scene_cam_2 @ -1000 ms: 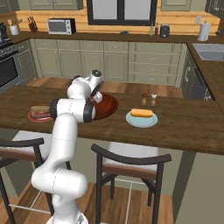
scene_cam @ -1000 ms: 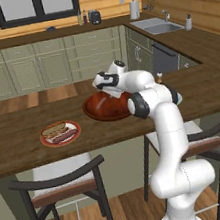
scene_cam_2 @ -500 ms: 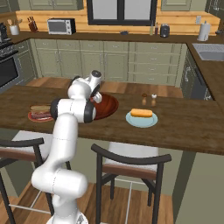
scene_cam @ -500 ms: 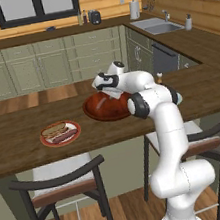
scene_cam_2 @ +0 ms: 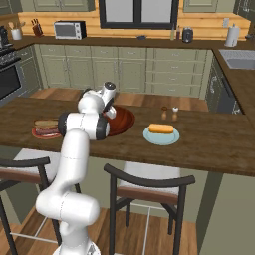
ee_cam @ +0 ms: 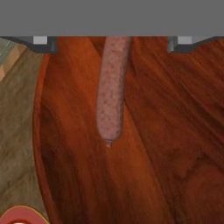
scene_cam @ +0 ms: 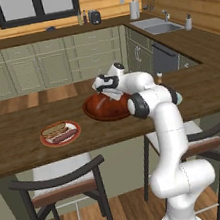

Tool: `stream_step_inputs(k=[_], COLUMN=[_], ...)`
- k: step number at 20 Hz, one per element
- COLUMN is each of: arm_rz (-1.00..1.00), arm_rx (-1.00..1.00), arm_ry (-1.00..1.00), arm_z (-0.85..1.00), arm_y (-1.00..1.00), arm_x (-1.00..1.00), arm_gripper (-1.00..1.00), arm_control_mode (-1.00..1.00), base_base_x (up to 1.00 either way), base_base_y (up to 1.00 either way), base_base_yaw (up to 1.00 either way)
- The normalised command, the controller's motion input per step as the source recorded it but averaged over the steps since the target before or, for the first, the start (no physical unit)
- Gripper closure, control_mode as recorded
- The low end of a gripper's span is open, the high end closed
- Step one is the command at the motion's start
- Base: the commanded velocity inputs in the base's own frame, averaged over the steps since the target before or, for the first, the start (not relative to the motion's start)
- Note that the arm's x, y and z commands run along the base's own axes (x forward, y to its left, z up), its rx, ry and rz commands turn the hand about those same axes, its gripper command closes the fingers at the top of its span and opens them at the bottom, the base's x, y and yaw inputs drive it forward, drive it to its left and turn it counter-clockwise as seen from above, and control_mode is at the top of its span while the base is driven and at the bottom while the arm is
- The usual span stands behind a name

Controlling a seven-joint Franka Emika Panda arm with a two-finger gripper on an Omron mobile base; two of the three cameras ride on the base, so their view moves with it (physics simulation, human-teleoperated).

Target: Place one bun and one sausage from the bowl on each plate.

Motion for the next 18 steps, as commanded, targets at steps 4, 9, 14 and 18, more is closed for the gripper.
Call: stream_step_inputs(k=[4,9,14,18], arm_rz=[0.00,0.00,0.00,0.00], arm_rx=[0.00,0.00,0.00,0.00], arm_ry=[0.00,0.00,0.00,0.00], arm_z=[-0.10,-0.09,-0.18,-0.14], arm_y=[0.00,0.02,0.03,0.03], arm_x=[0.00,0.00,0.00,0.00], arm_gripper=[-1.00,-1.00,-1.00,-1.00], arm_control_mode=[-1.00,-1.00,-1.00,-1.00], base_base_x=[0.00,0.00,0.00,0.00], base_base_y=[0.00,0.00,0.00,0.00], base_base_yaw=[0.00,0.00,0.00,0.00])
